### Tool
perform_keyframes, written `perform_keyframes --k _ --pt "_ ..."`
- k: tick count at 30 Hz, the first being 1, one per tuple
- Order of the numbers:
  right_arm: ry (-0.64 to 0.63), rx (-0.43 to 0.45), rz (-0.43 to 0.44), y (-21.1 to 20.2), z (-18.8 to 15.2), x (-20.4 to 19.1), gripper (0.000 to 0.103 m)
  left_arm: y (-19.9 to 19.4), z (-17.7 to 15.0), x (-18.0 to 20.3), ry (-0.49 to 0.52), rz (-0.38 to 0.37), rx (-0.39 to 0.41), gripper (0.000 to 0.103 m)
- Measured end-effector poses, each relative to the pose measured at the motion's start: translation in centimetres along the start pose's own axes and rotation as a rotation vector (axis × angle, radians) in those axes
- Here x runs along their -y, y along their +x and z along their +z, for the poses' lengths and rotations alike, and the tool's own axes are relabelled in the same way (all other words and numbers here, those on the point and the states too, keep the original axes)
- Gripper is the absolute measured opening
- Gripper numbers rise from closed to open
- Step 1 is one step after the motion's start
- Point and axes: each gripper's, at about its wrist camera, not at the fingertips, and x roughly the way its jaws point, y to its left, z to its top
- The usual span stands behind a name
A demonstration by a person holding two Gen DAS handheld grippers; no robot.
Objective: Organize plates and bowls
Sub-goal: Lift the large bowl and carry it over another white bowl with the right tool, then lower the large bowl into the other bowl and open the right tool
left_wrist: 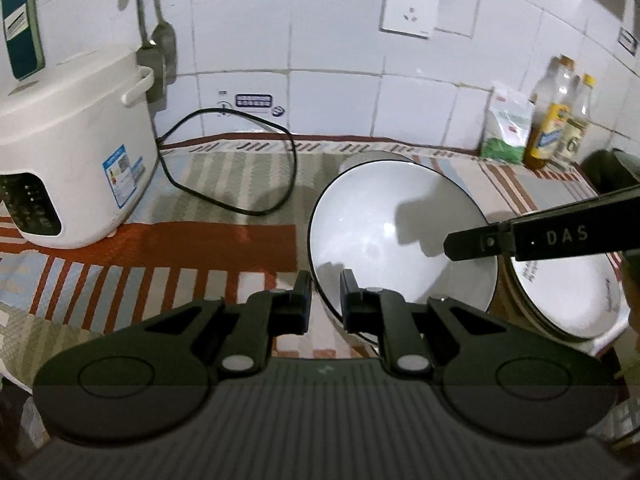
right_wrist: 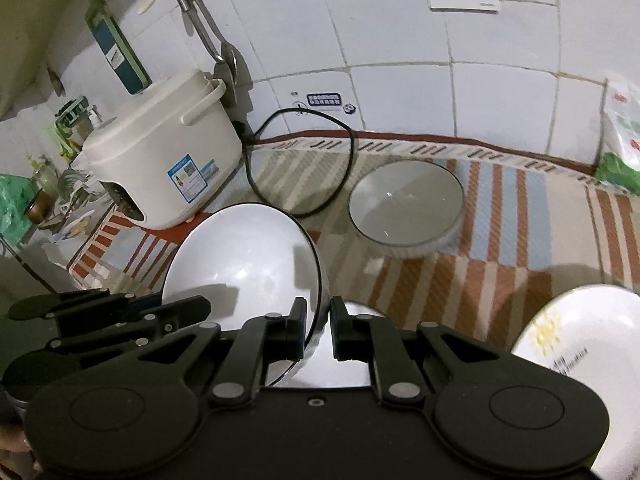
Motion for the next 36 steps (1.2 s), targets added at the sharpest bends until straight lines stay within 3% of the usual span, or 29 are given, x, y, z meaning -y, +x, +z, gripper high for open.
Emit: perform_keyframes --k 7,17,31,36 --pt "0.065 -0.037 -0.033 -0.7 -2.0 1.6 0.015 0.2 -1.3 1.4 0.010 -0.054 0.009 0.013" --pt "0.116 -0.087 -0.050 1.0 -3.4 3.6 0.015 2.8 -2.3 2.0 0.008 -0.077 -0.053 0.013" --pt "0.007 -0.098 -0.156 1.9 -3.7 2.7 0.015 4.1 -2.6 2.6 0.009 -0.071 -0.098 0.013" --pt "-0.012 -0.072 -0.137 1.8 -3.9 2.6 0.025 4.3 -2.4 2.6 0.012 -0.043 -0.089 0.016"
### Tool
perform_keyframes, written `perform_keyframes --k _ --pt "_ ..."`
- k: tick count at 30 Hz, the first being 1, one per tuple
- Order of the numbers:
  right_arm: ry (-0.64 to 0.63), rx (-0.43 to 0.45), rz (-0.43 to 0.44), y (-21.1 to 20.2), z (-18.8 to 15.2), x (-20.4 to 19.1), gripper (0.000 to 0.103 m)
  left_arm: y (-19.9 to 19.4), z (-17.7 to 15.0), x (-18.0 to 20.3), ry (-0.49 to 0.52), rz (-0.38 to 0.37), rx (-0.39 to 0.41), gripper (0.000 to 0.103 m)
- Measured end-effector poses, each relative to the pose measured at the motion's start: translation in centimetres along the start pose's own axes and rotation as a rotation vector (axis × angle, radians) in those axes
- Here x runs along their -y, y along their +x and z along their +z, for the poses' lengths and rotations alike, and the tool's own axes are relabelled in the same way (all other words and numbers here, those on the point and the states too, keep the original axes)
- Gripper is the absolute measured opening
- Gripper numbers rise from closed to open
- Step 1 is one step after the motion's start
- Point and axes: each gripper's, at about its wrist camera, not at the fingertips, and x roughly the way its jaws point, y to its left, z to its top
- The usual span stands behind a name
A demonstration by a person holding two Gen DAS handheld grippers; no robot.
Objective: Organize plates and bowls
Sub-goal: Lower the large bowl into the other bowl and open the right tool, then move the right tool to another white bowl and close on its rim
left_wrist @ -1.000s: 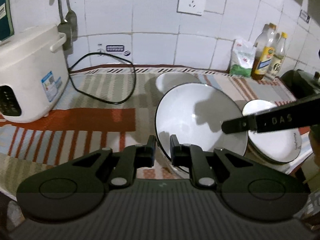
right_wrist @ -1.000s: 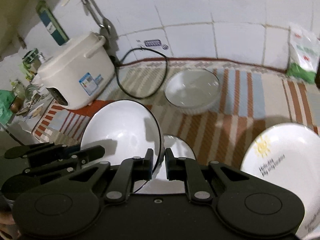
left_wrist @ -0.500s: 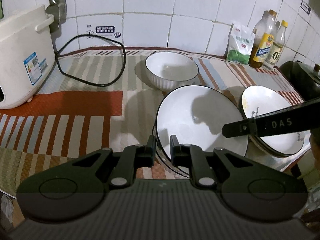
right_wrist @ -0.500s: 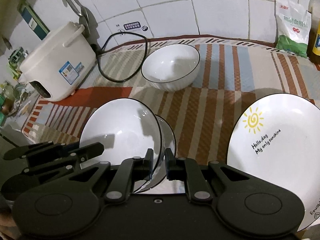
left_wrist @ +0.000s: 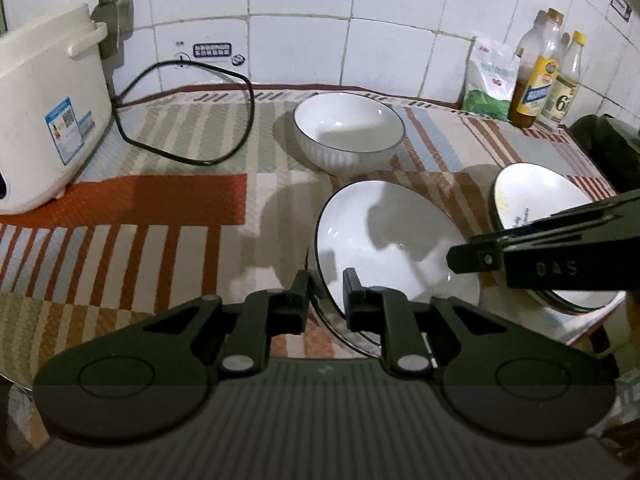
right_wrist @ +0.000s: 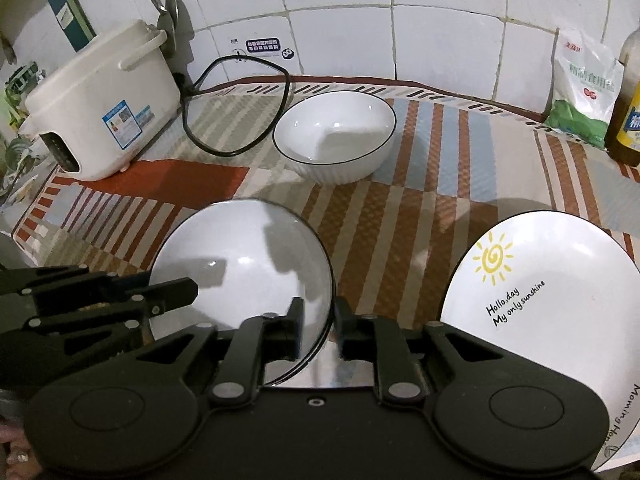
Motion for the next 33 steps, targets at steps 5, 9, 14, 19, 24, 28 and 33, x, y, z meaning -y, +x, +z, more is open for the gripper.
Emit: perform_keyframes --k 5,9,14,19,24,28,33 --pt "-0.030 0.023 0.018 -0.9 0.0 -0.6 0.034 -0.3 0.0 -0.1 0.006 -0.015 0.010 0.017" --pt "-0.059 0.041 0.021 -1.8 -0.2 -1.1 0.039 -1.1 0.0 0.1 0.015 -0.041 0.029 0.033" --pt "-0.101 0.073 0.021 -3.6 -0.6 -1.5 0.039 -2.3 -0.6 0.9 0.042 -0.058 0.077 0.042" --pt "-0.118 0.083 0.035 -5.4 -1.1 -1.6 0.046 -3.8 -0.8 1.3 0.069 -0.080 0.083 0.053" --pt "-0.156 0.085 0.048 -7.1 -2.2 -1.8 0.053 -5.6 -1.6 2.0 0.143 -0.068 0.068 0.060" --pt "-0.200 0.111 0.040 -8.7 -3.2 -2.3 0.060 -7.1 -2.2 2.1 0.173 -0.078 0.061 0.065" --pt "-0.232 0.161 0.055 -10.6 -3.4 -2.4 0.060 -8.6 -2.0 1.6 0.181 -0.098 0.066 0.065"
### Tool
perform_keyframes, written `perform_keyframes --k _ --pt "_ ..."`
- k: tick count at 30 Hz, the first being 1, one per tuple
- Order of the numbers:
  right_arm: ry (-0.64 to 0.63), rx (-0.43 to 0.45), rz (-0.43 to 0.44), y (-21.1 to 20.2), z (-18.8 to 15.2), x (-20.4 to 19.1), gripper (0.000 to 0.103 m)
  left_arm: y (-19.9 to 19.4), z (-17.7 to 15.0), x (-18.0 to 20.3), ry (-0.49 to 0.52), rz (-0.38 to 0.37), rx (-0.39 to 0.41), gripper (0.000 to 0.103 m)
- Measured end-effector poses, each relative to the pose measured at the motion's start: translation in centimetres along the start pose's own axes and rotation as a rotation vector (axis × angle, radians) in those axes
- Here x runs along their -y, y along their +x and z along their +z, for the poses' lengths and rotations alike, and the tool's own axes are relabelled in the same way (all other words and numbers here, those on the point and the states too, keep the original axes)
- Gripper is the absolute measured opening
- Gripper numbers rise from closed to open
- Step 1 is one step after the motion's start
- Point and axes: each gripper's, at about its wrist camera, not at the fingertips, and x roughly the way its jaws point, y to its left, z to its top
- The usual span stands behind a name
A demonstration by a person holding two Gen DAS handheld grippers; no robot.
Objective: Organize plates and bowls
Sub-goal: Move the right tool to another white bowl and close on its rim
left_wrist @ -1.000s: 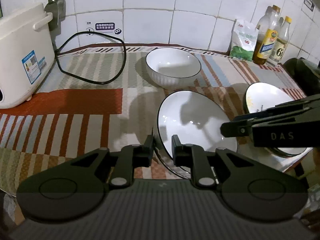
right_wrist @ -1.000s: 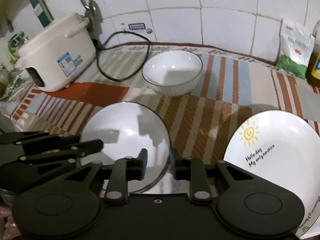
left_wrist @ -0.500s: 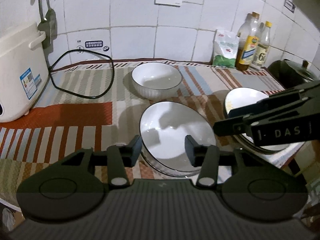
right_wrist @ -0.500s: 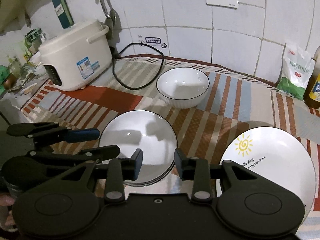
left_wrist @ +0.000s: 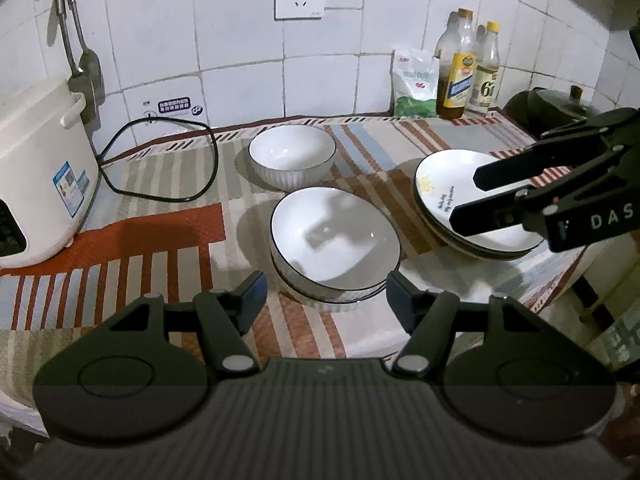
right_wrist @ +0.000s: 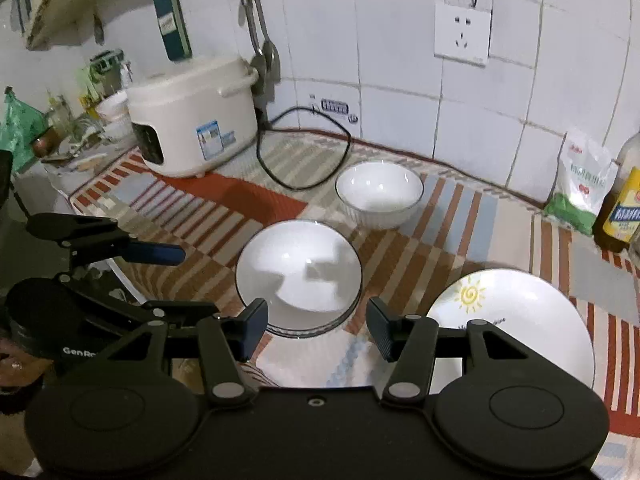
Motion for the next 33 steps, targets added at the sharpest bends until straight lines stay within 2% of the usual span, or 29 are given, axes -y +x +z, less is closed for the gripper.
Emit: perform_keyframes --k 6,10,14,17,19,25,29,33 --pt "-0.010 0.048 0.012 -0.4 1.6 0.5 0.060 -0.7 1.8 -1.0 0.021 -0.023 0.018 0.065" --pt "-0.019 0.089 0.031 0.7 2.9 1.2 0.060 0.0 3.4 -1.8 0.032 0.014 0.059 0.065" --pt "0.016 0.170 0.073 2.6 3.4 2.7 0.060 1.9 4.5 -3.4 0.008 0.042 0.119 0.065" --pt "0.029 0.222 0.062 4.4 3.6 3.9 0.060 3.8 5.0 -4.6 -0.008 0.080 0.193 0.065" --pt "0.021 0.231 0.041 6.0 3.9 4.6 0.060 5.2 5.3 -5.3 -0.015 0.107 0.214 0.065" --pt "0.078 0.162 0.005 11.8 5.4 7.9 0.060 10.8 6.4 -7.6 -0.030 0.121 0.215 0.065" --pt "0.146 0.095 -0.027 15.0 6.1 9.6 0.060 14.3 7.2 -8.6 -0.019 0.108 0.172 0.065" --pt "0.259 0.048 -0.023 17.6 6.5 11.7 0.060 17.2 7.7 -9.1 -0.034 0.084 0.118 0.065"
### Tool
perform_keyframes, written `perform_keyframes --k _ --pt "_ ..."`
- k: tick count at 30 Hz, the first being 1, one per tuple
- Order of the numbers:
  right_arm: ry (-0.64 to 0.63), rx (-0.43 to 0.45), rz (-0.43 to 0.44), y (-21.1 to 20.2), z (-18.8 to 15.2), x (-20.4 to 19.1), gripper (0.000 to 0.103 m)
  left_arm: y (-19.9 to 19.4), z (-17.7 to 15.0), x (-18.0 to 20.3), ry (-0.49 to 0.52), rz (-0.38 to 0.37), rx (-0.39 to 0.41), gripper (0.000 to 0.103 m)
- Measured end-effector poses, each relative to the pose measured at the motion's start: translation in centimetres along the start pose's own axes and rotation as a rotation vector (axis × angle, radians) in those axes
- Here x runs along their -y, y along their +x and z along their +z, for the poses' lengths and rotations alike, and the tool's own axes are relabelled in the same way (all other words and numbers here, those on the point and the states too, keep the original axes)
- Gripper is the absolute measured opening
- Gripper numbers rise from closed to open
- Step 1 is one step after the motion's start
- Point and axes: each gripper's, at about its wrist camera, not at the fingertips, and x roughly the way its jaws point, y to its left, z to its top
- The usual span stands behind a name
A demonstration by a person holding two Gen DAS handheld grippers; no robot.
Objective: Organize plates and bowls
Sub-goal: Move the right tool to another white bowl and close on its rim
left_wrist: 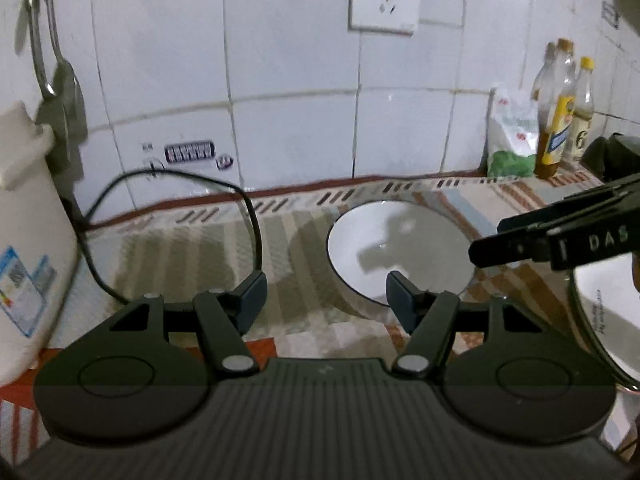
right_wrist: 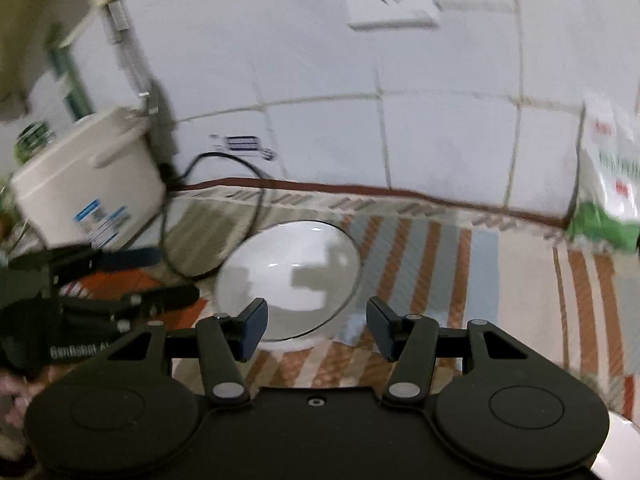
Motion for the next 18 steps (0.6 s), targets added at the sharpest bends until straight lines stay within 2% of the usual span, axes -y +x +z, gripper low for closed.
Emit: perform_keyframes --k 4,6,9,12,17,18 --pt "0.052 -0.052 -0.009 2.1 0.4 0.6 0.060 2.1 0.1 -0.5 -0.049 -0.024 -0.035 0.063" --pt "0.075 -0.079 -0.010 3.0 0.5 0.6 0.056 3.0 0.2 -0.7 -0.081 -0.033 -0.045 0.061" --pt "0.119 -0.102 -0.003 4.2 0.6 1.0 0.048 4.0 0.2 -1.0 -0.115 -0.033 -0.048 0.052" --pt "0.147 -0.119 0.002 5.3 0.5 1.4 0.034 4.9 0.3 -1.0 -0.129 -0.038 -0.063 0.039" --pt "0.194 -0.115 0.034 5.8 0.3 2.2 0.031 6.0 0.0 -1.5 -0.179 -0.067 -0.070 0.034" --pt "0.197 -0.113 0.036 5.8 0.3 2.2 0.030 6.0 0.0 -1.5 -0.187 -0.078 -0.068 0.028"
